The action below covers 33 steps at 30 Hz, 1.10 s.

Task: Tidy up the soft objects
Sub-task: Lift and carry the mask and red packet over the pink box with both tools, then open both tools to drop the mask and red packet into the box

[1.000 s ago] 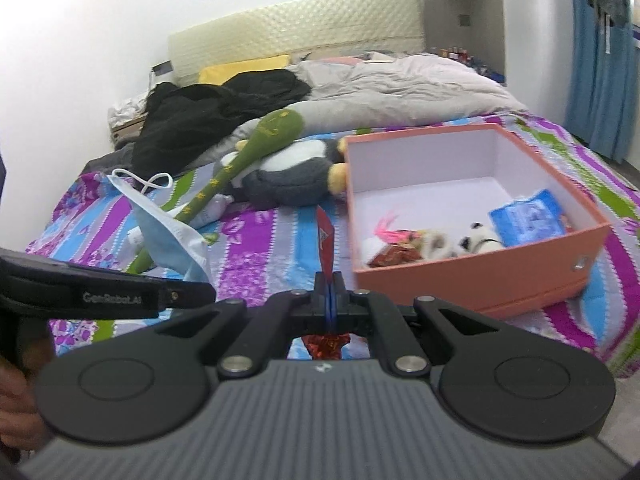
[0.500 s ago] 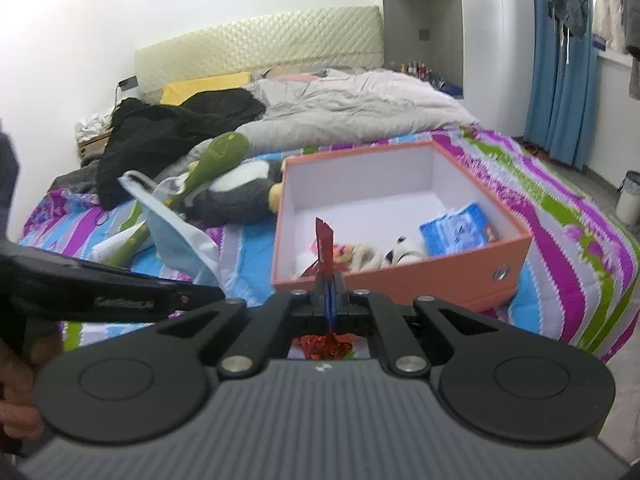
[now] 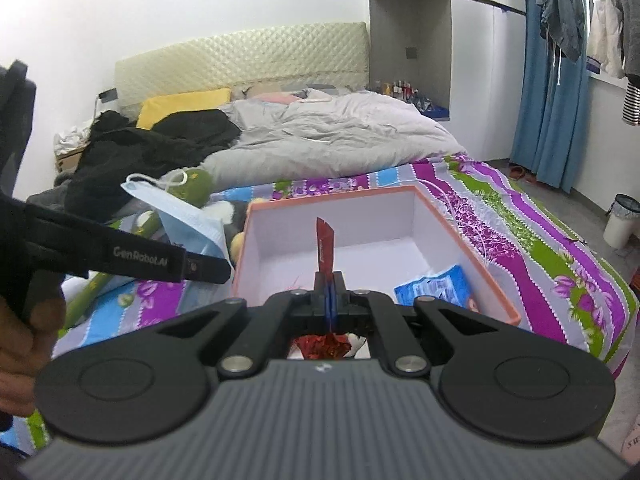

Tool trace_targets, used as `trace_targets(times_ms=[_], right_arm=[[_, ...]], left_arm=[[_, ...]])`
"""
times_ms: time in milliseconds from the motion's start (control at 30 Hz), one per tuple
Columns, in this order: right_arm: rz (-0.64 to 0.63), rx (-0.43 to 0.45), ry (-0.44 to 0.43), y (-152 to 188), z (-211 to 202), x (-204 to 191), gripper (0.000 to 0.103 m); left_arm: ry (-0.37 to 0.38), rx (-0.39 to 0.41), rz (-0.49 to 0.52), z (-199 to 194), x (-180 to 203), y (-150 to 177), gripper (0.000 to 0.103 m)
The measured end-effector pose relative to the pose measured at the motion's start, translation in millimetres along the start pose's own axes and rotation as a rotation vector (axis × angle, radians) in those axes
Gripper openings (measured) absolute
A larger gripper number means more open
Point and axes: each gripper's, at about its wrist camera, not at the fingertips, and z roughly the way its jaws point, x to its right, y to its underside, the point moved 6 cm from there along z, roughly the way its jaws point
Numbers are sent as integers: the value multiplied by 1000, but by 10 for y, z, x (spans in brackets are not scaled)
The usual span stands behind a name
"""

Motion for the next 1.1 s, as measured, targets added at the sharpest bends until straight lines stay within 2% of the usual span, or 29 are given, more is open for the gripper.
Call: trace_targets(times_ms=[133, 267, 333, 567, 733, 967, 1000, 1100], right_arm=[[21, -79, 4, -35, 323, 102, 4], [43, -151, 3, -42, 603, 215, 4], [47, -182, 11, -30, 744, 273, 4], [82, -295, 33, 122, 1118, 442, 5], [93, -326, 40, 183, 1186, 520, 5], [83, -317, 47, 166, 1155, 537, 7], [87, -320, 47, 165, 1151, 542, 7], [94, -317, 66, 165, 1108, 564, 12]], left_arm=[[6, -51, -24, 316, -75, -151, 6], [-31, -124, -28, 667, -167, -191, 6], [-23, -160, -32, 802, -189, -185, 6], [-84, -241, 11, 1160, -222, -278, 6], [-95, -267, 3, 1261, -236, -290, 6], [-104, -271, 11, 1282, -226, -239, 7], [-108, -275, 8, 1282, -233, -237, 10], [-107, -265, -1, 1231, -261, -245, 31]])
